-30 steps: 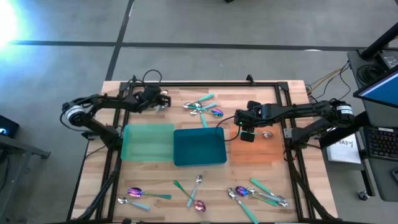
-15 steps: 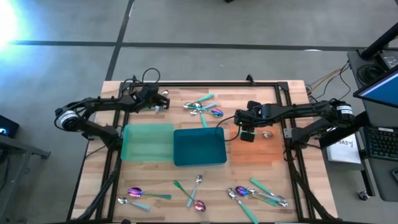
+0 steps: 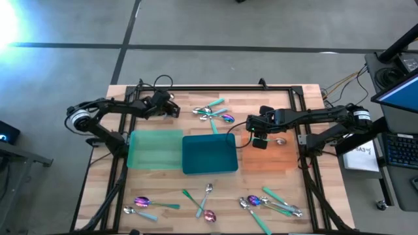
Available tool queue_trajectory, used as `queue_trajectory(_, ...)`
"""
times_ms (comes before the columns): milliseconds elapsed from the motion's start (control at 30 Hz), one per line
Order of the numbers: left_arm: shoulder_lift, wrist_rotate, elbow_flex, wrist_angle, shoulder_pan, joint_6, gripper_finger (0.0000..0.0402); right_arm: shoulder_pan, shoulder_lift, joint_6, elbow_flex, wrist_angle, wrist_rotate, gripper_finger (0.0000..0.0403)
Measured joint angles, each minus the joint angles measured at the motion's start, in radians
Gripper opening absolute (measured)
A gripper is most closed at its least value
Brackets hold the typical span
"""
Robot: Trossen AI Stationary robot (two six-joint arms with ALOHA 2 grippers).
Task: Sort silverware by color (type)
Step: Put the blue spoon into the blue bin
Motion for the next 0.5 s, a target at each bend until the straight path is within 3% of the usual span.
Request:
queue_trajectory(200, 0.001, -0.006, 0.030, 0.001, 0.000, 0.003, 0.0127, 0.000, 0.000, 0.000, 0.000, 0.000, -0.001, 0.0137)
queue_trajectory(500, 0.004, -0.103, 0.042, -0.059, 0.009, -0.032, 0.0129, 0.000, 0.000, 0.000, 0.000, 0.000, -0.009, 0.0131)
